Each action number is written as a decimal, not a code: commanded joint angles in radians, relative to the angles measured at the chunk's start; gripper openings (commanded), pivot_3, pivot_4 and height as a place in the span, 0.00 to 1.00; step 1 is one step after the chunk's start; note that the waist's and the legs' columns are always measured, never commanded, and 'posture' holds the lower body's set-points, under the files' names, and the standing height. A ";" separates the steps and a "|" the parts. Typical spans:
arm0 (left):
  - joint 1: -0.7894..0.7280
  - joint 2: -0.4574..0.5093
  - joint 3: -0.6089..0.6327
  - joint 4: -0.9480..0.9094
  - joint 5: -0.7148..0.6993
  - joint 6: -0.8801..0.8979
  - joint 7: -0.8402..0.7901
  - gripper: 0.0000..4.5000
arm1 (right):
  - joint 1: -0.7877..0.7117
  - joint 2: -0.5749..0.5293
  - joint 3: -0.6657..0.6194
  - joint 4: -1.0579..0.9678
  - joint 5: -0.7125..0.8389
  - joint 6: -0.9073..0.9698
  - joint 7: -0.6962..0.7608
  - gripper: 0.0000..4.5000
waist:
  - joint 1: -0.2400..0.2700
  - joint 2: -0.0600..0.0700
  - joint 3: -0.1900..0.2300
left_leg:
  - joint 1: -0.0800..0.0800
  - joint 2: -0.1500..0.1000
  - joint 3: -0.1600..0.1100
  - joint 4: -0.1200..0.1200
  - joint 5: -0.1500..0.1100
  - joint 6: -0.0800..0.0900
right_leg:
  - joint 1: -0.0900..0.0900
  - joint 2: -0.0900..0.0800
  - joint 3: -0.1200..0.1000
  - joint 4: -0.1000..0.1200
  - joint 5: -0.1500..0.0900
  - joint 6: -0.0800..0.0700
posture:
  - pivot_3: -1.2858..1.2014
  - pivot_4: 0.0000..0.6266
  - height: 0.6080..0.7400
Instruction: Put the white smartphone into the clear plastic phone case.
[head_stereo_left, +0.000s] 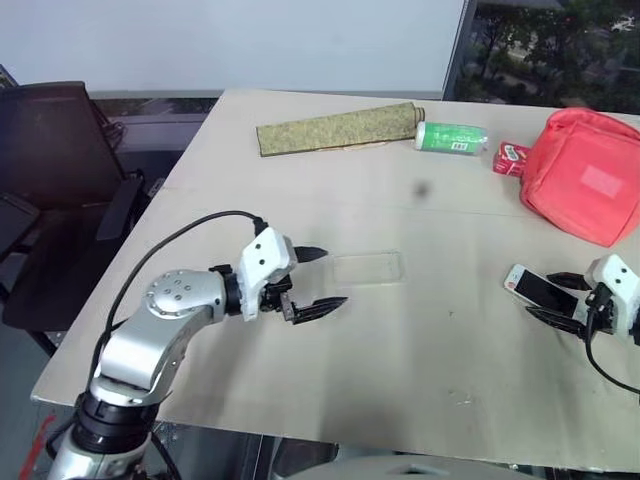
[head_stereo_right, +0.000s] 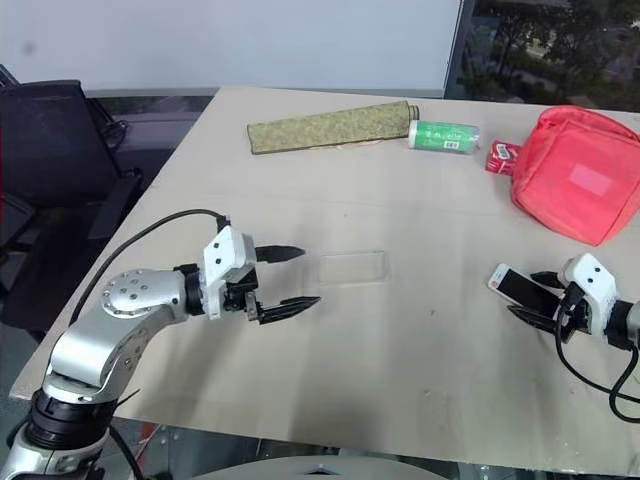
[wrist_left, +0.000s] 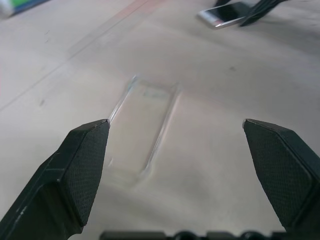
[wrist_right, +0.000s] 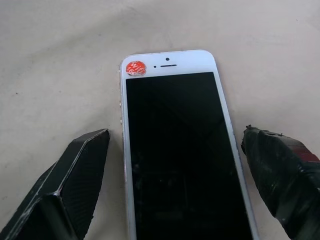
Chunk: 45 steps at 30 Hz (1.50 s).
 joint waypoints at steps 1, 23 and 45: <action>0.047 0.024 0.043 -0.066 -0.014 0.017 0.035 0.99 | -0.021 -0.049 0.020 0.123 -0.053 -0.025 0.039 1.00 | 0.002 0.000 0.000 | 0.000 0.000 0.000 0.000 0.000 0.000 | 0.000 0.000 0.000 0.000 0.000 0.000 | 0.52 0.24 1.00; 0.097 0.054 0.037 -0.006 0.003 -0.066 0.055 1.00 | 0.001 -0.098 0.067 0.107 -0.059 -0.037 0.120 0.83 | 0.022 -0.007 -0.004 | 0.002 0.001 -0.001 -0.003 -0.003 0.003 | 0.007 -0.003 -0.003 -0.011 0.000 -0.001 | 0.52 0.24 1.00; -0.010 -0.011 0.048 0.024 -0.025 -0.112 0.091 1.00 | -0.336 -0.032 0.228 -0.247 -0.041 0.087 0.177 0.61 | -0.006 0.002 0.001 | -0.003 0.002 0.001 -0.003 -0.003 0.004 | 0.001 -0.002 -0.004 -0.013 0.002 0.002 | 0.52 0.24 1.00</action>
